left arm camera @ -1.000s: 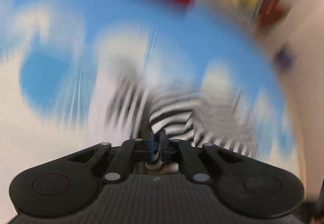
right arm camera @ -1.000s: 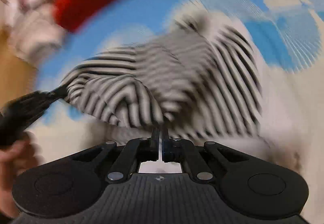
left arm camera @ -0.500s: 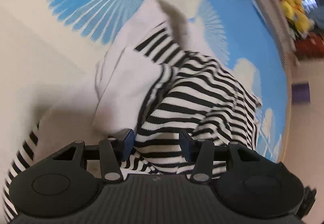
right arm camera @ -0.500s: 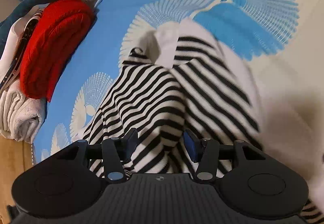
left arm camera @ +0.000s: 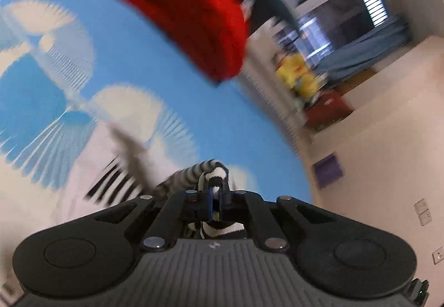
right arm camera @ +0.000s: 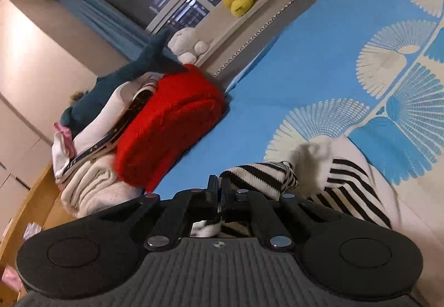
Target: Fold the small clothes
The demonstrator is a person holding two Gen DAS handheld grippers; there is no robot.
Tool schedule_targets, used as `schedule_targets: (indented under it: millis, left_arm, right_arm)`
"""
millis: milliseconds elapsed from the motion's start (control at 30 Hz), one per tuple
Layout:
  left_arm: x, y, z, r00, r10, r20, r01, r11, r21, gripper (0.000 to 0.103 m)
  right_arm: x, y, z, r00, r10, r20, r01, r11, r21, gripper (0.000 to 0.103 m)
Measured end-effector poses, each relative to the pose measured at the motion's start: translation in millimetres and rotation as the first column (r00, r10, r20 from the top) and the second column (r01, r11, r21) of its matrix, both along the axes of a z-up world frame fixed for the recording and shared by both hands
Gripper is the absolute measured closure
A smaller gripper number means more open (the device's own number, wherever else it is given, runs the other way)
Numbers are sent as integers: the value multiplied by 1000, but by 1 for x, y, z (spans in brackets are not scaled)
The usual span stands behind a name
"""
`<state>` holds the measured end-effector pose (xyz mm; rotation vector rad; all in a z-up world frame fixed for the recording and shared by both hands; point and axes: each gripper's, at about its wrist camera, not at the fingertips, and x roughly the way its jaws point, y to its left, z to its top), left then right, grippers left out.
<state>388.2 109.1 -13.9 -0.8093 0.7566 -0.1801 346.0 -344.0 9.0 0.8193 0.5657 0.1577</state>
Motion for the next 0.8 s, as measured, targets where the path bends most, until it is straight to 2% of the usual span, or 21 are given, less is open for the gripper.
schedule_targets:
  millis: [33, 67, 100, 133, 167, 200, 233, 267, 300, 367, 433, 467, 533, 567, 633, 667, 700, 733, 767, 800]
  left_arm:
    - [3, 3, -12, 996, -11, -92, 12, 1000, 11, 99]
    - [6, 3, -30, 976, -26, -215, 34, 999, 34, 99]
    - [7, 3, -50, 936, -32, -350, 60, 996, 70, 99]
    - [5, 5, -67, 894, -21, -447, 75, 992, 103, 99]
    - [2, 6, -80, 866, -8, -500, 75, 991, 113, 98]
    - [0, 6, -88, 850, -5, -527, 72, 992, 106, 98]
    - [1, 5, -87, 851, -12, -526, 79, 991, 105, 98]
    - [4, 2, -81, 858, -21, -513, 100, 987, 126, 94]
    - [7, -2, -72, 873, -31, -487, 122, 980, 157, 90]
    - [9, -9, -48, 917, -27, -399, 135, 960, 246, 63]
    - [5, -18, -24, 959, -33, -281, 127, 937, 325, 59]
    - [5, -23, -17, 968, -61, -245, 145, 929, 341, 59]
    - [9, -31, -13, 968, -123, -219, 194, 920, 341, 60]
    - [7, -35, -15, 963, -155, -222, 224, 916, 333, 61]
    - [7, -44, -25, 944, -193, -266, 279, 899, 337, 61]
    - [7, -46, -35, 929, -187, -320, 300, 886, 354, 62]
    - [7, -46, -46, 910, -166, -379, 314, 873, 373, 62]
    - [7, -42, -58, 892, -133, -432, 316, 867, 386, 68]
    - [7, -36, -66, 883, -107, -456, 304, 871, 386, 83]
    - [6, -32, -67, 885, -93, -457, 291, 876, 384, 84]
  right_arm:
    - [0, -2, -6, 998, 13, -60, -14, 1000, -19, 102]
    - [2, -2, -16, 988, 21, -155, -31, 997, -64, 102]
    - [6, -1, -29, 966, 29, -257, -59, 992, -113, 102]
    - [12, 1, -48, 917, 30, -398, -105, 980, -168, 102]
    - [14, 1, -69, 857, 16, -515, -136, 971, -196, 102]
    - [13, -3, -85, 810, -3, -587, -133, 973, -188, 102]
    - [13, -6, -94, 786, -16, -618, -112, 979, -168, 102]
    - [13, -8, -95, 781, -22, -624, -95, 983, -155, 100]
    - [16, -9, -89, 793, -35, -608, -87, 981, -171, 98]
    - [17, -9, -67, 843, -107, -528, -58, 957, -286, 98]
    - [14, -5, -45, 902, -175, -394, -2, 912, -410, 96]
    - [13, 0, -35, 928, -169, -331, 6, 897, -442, 95]
    - [11, 6, -31, 960, -64, -274, -52, 917, -395, 95]
    - [13, 13, -35, 961, 20, -277, -117, 934, -336, 90]
    - [17, 28, -49, 936, 149, -317, -234, 940, -248, 82]
    - [21, 36, -59, 914, 191, -359, -282, 934, -221, 79]
    - [24, 42, -70, 884, 206, -419, -319, 922, -219, 77]
    - [26, 50, -82, 851, 196, -487, -347, 906, -242, 77]
    - [28, 54, -94, 819, 168, -549, -367, 888, -275, 77]
    - [28, 54, -104, 794, 134, -593, -379, 872, -310, 77]
